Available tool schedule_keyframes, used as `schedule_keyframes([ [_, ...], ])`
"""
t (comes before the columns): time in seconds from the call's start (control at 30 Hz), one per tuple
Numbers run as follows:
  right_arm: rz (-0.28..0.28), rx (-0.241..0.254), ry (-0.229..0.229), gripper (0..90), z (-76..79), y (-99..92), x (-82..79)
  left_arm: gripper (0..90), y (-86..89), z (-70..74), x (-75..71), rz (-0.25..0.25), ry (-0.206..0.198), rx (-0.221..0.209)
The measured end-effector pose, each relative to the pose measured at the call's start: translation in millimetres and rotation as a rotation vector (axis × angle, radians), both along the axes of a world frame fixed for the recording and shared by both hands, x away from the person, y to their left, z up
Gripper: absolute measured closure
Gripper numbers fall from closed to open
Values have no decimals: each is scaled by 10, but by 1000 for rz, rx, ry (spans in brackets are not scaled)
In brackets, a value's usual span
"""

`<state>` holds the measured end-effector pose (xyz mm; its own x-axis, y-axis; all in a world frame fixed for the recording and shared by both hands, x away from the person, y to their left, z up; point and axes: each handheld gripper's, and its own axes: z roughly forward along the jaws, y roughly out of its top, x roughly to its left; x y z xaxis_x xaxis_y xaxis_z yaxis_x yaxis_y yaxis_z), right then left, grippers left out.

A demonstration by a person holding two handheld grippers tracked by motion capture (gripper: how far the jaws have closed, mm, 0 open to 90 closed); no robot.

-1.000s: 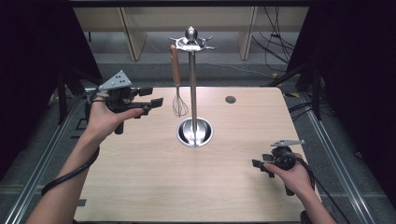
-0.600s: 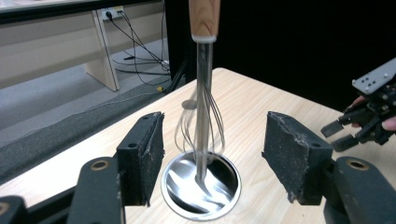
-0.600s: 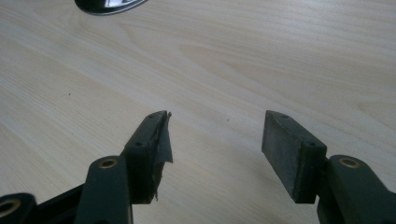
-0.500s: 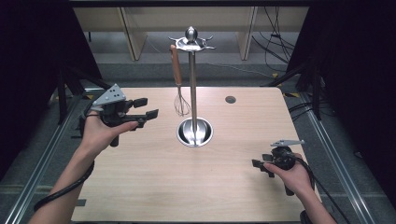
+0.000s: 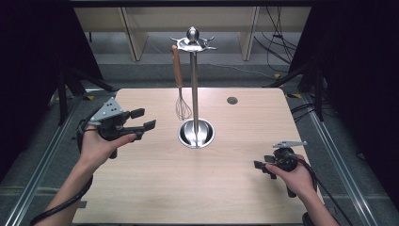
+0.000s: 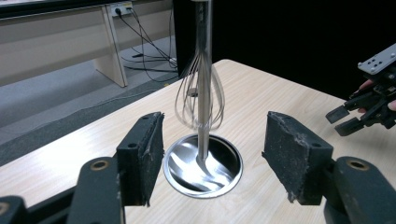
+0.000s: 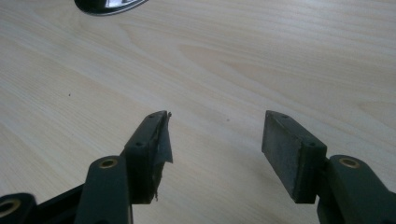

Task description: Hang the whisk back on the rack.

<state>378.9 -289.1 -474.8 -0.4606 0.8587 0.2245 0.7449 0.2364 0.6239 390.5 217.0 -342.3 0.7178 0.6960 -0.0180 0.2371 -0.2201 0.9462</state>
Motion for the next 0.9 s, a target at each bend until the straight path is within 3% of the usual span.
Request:
schedule_keyframes([
  [0.23, -2, 17, 4, 419, -1, 3, 1, 369, 73, -145, -98, 20, 15, 9],
  [0.27, 7, -3, -3, 419, -7, -5, 5, 370, 86, -164, -110, 23, 17, 10],
  [0.33, -15, 14, 22, 419, 16, 14, -7, 369, 114, -209, -140, 30, 23, 12],
  [0.7, -2, -2, 1, 419, 0, 0, 0, 369, 224, -447, -240, 61, 57, 33],
  [0.77, -12, 18, 22, 419, 14, 10, -5, 369, 248, -489, -252, 62, 61, 45],
  [0.87, 5, 1, -1, 419, -7, -1, 4, 369, 276, -547, -269, 72, 69, 54],
  [0.9, -13, 19, 23, 419, 12, 15, -5, 368, 282, -563, -271, 70, 69, 53],
])
